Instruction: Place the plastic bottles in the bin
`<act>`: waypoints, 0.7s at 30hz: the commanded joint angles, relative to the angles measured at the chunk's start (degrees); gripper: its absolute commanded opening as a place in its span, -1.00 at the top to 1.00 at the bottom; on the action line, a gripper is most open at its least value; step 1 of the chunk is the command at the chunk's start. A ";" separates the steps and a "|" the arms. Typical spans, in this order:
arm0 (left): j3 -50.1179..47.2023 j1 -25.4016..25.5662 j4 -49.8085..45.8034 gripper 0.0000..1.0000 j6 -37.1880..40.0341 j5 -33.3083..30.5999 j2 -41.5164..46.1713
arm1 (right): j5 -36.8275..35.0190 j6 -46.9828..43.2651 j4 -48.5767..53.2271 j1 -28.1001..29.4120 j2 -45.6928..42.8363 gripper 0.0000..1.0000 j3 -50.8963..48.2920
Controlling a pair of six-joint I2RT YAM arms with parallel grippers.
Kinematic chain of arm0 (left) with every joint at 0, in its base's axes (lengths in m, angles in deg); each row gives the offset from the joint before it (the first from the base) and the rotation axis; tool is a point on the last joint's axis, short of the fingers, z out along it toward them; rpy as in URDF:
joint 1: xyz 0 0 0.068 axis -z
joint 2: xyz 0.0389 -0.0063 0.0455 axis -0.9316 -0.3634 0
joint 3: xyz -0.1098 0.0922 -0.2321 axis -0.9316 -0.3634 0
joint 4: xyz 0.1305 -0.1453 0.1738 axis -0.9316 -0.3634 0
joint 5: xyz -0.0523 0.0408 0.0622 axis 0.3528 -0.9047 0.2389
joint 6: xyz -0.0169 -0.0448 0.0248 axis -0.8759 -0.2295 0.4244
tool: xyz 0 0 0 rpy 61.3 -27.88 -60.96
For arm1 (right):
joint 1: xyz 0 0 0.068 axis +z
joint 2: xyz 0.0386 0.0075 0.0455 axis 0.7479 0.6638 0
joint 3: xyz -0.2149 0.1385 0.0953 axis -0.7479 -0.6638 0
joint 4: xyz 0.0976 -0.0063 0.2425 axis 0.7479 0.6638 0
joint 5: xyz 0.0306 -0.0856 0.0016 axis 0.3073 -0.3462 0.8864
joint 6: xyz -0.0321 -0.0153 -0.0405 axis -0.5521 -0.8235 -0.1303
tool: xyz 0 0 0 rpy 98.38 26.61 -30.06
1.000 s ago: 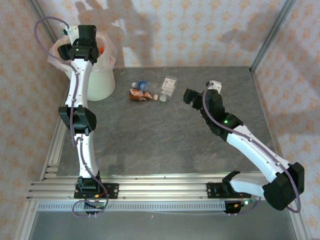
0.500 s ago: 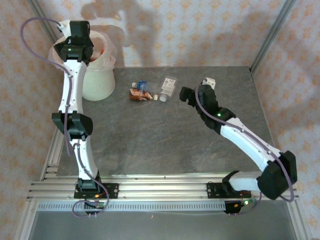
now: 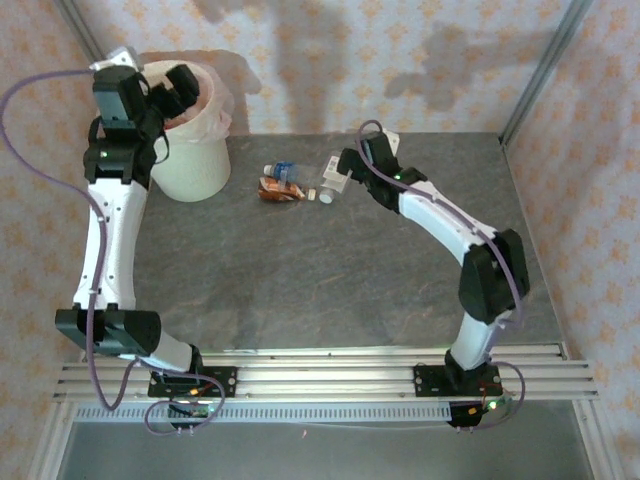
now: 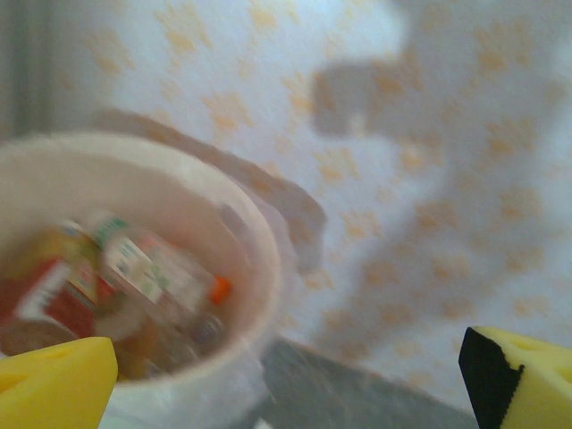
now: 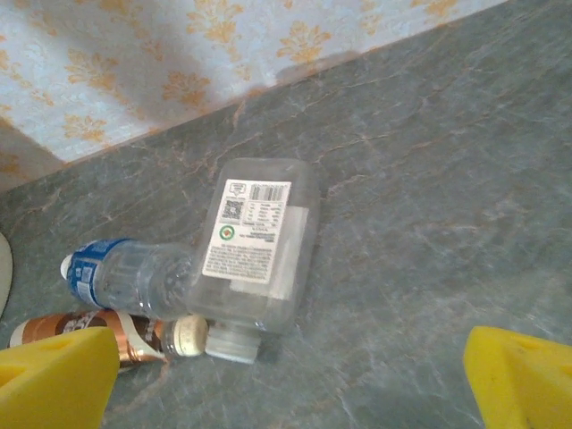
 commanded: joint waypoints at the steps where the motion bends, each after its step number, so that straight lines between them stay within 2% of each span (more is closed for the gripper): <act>1: -8.70 2.82 9.81 -0.99 -8.23 16.21 3.84 | 2.68 3.99 4.97 -1.67 7.18 -0.99 7.50; 3: -11.81 6.95 9.66 -1.00 -6.67 16.08 5.83 | 3.94 5.26 7.21 -2.25 12.44 -1.00 12.66; 5: -13.42 11.54 5.75 -1.00 -2.30 12.31 7.37 | 5.58 5.12 10.93 -2.37 18.39 -0.99 19.58; 8: -17.19 14.81 3.45 -1.00 -0.23 7.89 9.49 | 7.03 5.23 17.51 -2.35 26.58 -0.99 30.91; 14: -23.61 14.90 2.08 -1.00 1.35 2.14 12.76 | 10.58 5.01 26.55 -2.37 38.74 -1.00 47.09; 21: -23.86 14.86 -1.01 -1.00 3.32 0.26 12.18 | 15.43 4.18 27.15 -1.88 44.15 -1.00 51.04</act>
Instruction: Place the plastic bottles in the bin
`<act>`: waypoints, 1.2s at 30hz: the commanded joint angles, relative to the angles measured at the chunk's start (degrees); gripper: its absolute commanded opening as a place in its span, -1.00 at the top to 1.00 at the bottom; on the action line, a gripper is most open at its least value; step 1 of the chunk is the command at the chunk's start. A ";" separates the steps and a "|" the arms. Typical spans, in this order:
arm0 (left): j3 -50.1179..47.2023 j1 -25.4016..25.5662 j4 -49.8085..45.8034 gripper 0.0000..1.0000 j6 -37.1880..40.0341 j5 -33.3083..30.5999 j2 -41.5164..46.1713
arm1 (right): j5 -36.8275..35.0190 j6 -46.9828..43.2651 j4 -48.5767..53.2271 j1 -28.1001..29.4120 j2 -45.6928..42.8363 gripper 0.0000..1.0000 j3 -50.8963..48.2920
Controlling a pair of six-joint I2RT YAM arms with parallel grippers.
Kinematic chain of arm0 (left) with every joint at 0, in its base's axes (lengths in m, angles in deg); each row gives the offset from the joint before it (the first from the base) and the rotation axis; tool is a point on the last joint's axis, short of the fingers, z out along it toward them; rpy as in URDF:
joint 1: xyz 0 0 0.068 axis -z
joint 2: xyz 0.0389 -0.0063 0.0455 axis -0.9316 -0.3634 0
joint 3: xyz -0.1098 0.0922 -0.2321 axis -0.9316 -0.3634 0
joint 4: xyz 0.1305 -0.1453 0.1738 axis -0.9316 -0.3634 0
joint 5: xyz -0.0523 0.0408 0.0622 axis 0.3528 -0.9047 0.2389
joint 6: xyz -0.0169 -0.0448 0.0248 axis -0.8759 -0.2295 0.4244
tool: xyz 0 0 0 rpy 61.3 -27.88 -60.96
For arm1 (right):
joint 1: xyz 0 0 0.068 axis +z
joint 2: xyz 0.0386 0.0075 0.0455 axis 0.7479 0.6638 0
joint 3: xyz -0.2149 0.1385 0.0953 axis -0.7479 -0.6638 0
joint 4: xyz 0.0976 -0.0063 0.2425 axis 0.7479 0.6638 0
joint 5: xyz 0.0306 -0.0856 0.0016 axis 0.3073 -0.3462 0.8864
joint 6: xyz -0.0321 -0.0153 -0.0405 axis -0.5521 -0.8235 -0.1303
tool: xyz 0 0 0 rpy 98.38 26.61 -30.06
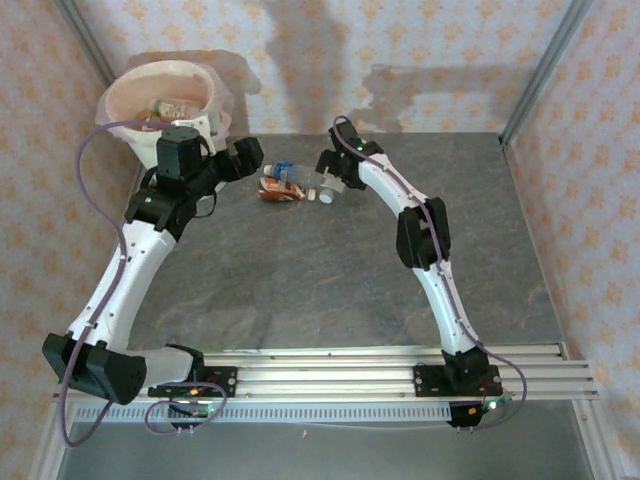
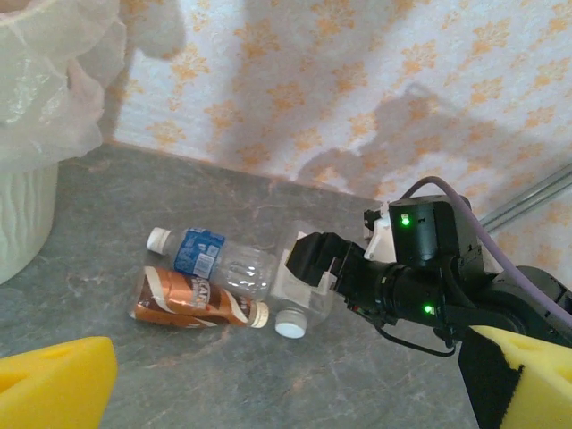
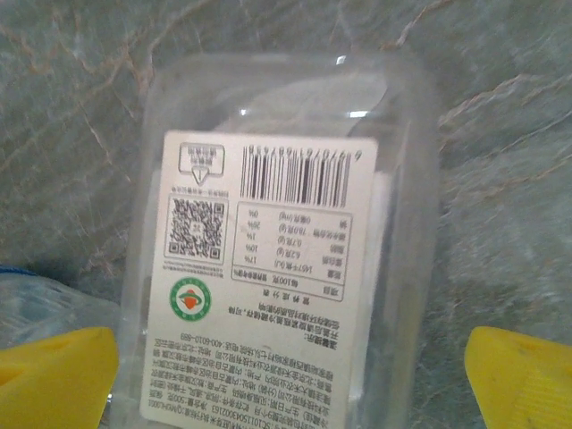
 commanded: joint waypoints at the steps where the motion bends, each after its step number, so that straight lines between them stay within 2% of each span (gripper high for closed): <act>1: -0.60 -0.24 -1.92 -1.00 2.19 -2.70 0.02 | 1.47 -0.15 4.36 0.72 1.86 -0.99 2.64; 6: -0.95 -0.29 -2.06 -1.00 2.12 -3.06 0.04 | 0.55 -1.48 4.78 0.67 -2.29 -0.89 -4.99; 13: -2.24 -0.18 -1.68 -1.00 0.99 -3.11 0.16 | 4.17 -4.17 -6.10 0.73 -19.82 -0.86 -32.01; 20: -3.89 -0.20 -1.10 -1.00 -0.78 -2.62 1.18 | 8.46 -7.03 -9.40 1.02 -32.21 -0.87 -49.02; 26: -4.73 -0.20 -1.65 -1.00 -1.13 -3.35 2.44 | 5.65 -9.55 -12.15 1.01 -37.20 -0.98 -50.92; 32: -4.82 -0.14 -2.87 -1.00 -0.99 -4.84 3.38 | 7.99 -12.21 -12.78 1.70 -33.88 -0.98 -48.66; 36: -4.91 -0.19 -3.81 -1.00 -0.61 -5.69 3.60 | 5.03 -15.91 -9.96 2.78 -30.95 -0.98 -46.27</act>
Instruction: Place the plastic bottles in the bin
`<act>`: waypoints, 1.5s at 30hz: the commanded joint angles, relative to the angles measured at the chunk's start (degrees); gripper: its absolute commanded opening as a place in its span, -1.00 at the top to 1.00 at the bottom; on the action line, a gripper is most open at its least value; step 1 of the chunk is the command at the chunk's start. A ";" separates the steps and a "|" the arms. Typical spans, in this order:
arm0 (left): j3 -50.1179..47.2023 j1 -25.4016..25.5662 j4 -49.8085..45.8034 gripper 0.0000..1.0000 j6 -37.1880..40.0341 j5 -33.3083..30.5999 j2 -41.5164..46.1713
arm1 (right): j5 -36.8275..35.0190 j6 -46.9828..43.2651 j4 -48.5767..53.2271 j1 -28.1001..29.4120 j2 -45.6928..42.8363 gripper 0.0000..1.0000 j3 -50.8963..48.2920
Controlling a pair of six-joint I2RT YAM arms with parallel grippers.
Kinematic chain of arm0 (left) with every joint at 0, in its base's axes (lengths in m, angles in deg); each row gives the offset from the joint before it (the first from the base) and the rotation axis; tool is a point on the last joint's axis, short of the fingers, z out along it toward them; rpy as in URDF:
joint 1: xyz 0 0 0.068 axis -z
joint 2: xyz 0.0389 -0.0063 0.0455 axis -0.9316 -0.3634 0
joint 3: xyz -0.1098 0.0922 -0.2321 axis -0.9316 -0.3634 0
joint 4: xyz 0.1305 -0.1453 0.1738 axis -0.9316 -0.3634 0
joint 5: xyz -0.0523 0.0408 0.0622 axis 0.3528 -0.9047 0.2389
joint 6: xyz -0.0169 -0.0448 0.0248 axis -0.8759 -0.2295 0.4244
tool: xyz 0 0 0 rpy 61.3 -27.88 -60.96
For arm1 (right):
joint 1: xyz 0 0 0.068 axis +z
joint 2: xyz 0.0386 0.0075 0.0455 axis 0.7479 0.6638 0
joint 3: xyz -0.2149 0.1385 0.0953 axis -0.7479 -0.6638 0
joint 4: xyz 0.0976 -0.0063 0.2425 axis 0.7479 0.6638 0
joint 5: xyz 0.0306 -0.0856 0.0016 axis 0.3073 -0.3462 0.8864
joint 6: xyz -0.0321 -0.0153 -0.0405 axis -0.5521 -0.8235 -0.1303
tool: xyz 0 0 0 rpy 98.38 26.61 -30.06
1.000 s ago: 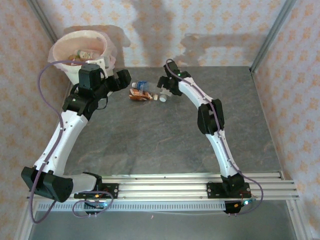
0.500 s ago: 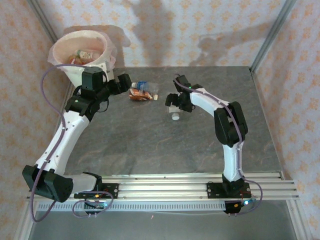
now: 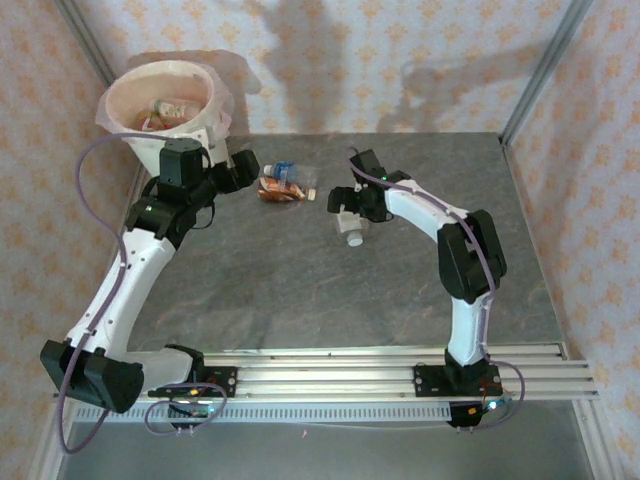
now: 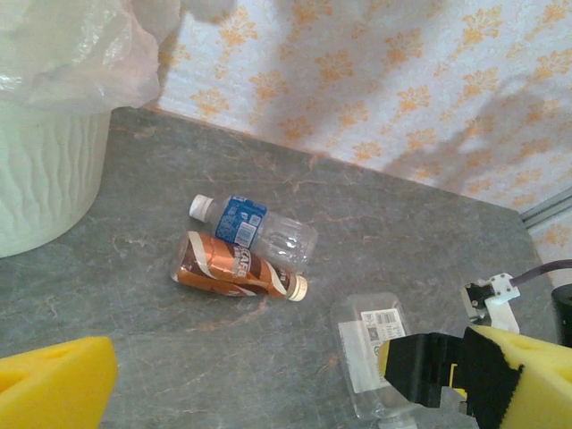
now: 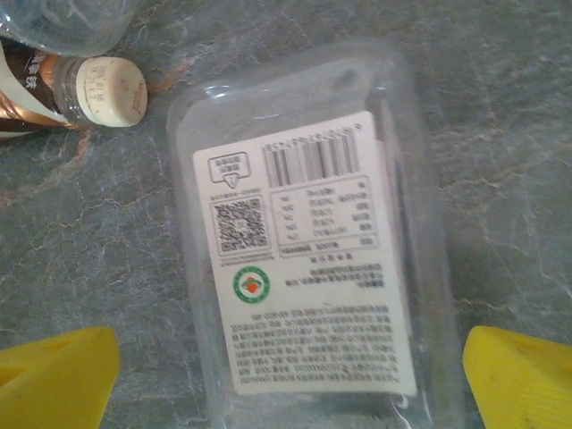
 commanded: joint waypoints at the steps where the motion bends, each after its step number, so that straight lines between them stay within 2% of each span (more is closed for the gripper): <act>1: -0.47 -0.21 -1.89 -1.00 0.14 -2.12 1.00 | -3.55 -4.51 2.70 1.23 2.76 -0.98 2.97; 8: -1.75 -0.21 -1.17 -1.00 -0.74 -2.07 0.68 | -11.71 -5.57 4.22 2.79 3.84 -0.98 3.29; 13: -1.29 -0.20 -1.25 -1.00 -0.84 -2.04 -0.29 | -14.21 -5.58 4.41 3.95 3.62 -0.98 2.20; 23: -0.46 -0.28 -1.60 -1.00 -0.84 -2.00 -2.40 | -9.85 -6.24 2.38 4.42 4.17 -0.98 -0.55; 28: -0.17 -0.15 -1.73 -0.99 -0.84 -1.89 -3.30 | -10.23 -6.52 2.59 4.33 5.50 -1.00 -0.47; 33: 0.10 -0.22 -1.22 -1.00 -0.64 -0.58 -4.26 | -10.92 -6.72 1.88 4.41 5.21 -0.85 -1.00; 36: 0.04 -0.25 -0.66 -1.00 -1.79 -0.02 -5.05 | -11.81 -7.58 -0.85 4.44 3.05 -0.58 -2.80; 39: -1.40 -0.13 2.29 -1.00 -3.28 3.73 -5.53 | -12.40 -7.99 -4.65 4.42 -1.27 -0.51 -5.75; 45: -6.68 1.19 13.08 -1.00 -11.37 18.52 -6.86 | -8.72 -7.07 -11.08 4.46 -11.56 -0.43 -9.76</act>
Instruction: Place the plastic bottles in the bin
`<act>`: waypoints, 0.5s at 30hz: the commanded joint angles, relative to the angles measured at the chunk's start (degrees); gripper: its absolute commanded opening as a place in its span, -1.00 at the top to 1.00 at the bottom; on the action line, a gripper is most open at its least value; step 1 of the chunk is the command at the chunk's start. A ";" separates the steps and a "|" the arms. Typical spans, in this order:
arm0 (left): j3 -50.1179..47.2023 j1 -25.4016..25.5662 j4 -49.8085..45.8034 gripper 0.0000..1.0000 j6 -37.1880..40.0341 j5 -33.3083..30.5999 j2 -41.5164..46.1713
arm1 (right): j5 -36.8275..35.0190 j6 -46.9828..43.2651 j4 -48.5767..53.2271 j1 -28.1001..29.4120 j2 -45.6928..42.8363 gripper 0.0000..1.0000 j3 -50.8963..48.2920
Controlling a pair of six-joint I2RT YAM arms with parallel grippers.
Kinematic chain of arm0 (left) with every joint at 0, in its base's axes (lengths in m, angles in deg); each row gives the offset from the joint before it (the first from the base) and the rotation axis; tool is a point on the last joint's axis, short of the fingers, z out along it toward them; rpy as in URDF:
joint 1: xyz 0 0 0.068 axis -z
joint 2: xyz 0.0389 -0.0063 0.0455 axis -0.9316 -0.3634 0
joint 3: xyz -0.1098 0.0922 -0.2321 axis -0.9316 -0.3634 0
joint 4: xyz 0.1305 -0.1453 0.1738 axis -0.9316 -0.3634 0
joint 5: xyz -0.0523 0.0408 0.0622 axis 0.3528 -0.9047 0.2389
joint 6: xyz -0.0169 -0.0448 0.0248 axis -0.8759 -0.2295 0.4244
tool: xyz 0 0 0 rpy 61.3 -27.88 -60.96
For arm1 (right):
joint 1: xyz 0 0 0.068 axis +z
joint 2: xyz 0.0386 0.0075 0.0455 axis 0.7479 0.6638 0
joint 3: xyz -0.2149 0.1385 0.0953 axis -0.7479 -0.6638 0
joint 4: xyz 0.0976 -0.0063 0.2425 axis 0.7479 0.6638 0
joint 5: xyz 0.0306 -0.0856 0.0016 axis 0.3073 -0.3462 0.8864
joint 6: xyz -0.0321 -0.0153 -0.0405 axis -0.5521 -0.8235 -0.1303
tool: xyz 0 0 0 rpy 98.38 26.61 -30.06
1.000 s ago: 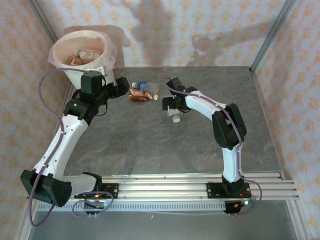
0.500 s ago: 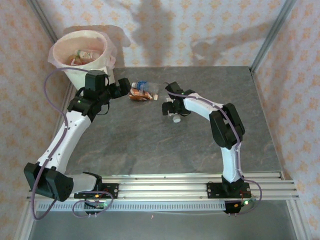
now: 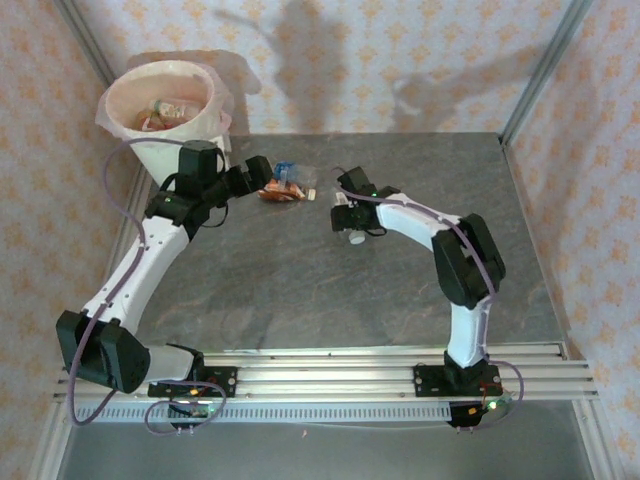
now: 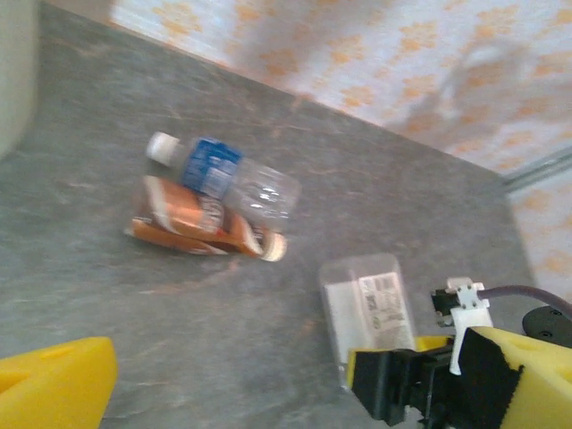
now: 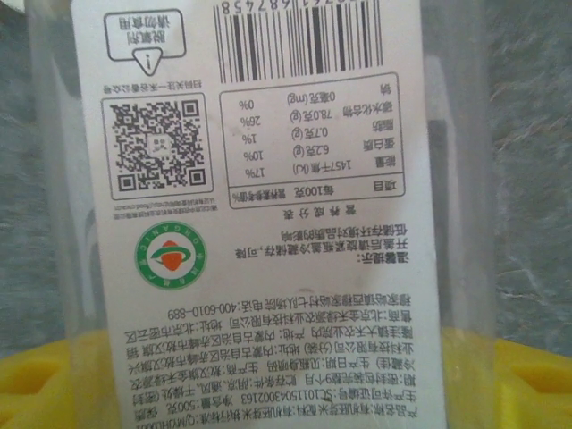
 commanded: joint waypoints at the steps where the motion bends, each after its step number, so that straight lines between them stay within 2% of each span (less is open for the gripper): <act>1: -4.49 1.13 11.94 -1.00 -7.92 13.78 -0.85 | 2.58 0.67 -8.00 0.39 -9.09 -0.39 -2.06; 3: -7.31 1.65 18.78 -0.99 -12.91 19.47 -1.17 | 5.66 1.55 -10.37 0.36 -12.07 -0.35 -3.39; 5: -8.48 2.99 19.14 -1.00 -13.95 18.55 -0.72 | 9.26 2.68 -13.66 0.45 -15.11 -0.34 -5.19; 7: -8.22 5.20 16.44 -1.00 -11.32 16.42 -0.18 | 13.89 3.70 -17.97 0.61 -17.96 -0.32 -7.72; 10: -7.12 7.70 15.64 -1.00 -9.23 16.83 -0.39 | 18.78 5.09 -23.22 1.04 -20.51 -0.30 -10.03; 13: -9.34 8.83 24.67 -1.00 -12.46 20.37 -0.60 | 22.60 5.67 -25.22 1.40 -21.43 -0.27 -10.45; 15: -9.77 9.22 26.47 -1.00 -13.55 18.22 -0.46 | 24.34 5.27 -25.45 1.98 -22.02 -0.26 -10.37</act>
